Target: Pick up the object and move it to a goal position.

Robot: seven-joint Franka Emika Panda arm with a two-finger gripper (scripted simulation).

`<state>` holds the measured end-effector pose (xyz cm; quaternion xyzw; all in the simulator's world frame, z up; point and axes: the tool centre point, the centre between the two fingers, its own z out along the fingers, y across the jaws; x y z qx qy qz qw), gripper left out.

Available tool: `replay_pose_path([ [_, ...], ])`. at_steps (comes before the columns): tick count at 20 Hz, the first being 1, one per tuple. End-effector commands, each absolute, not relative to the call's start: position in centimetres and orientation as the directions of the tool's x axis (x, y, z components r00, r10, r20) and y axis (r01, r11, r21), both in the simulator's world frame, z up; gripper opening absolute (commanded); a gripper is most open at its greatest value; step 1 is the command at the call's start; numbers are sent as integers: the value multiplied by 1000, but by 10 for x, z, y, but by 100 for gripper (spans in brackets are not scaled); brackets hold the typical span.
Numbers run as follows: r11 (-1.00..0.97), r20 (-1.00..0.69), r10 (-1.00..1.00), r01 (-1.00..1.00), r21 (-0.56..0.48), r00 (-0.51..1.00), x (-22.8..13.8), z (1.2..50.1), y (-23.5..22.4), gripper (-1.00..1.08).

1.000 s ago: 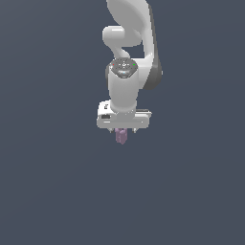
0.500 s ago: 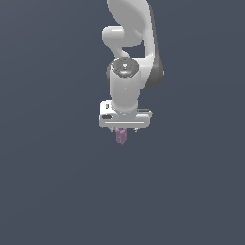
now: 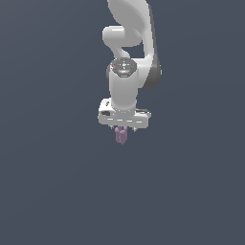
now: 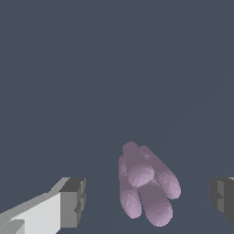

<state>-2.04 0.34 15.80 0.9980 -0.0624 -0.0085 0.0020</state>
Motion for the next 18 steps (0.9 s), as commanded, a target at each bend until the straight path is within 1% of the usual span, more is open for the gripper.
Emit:
replay_pose_path([
  [1,-984,-14,-177,-177,5,984,-25,156,2,100],
  [10,-930,-4,-366,-366,2,930,-45,149,-4,100],
  [18,-901,0,-435,-435,0,901,-52,146,-6,100],
])
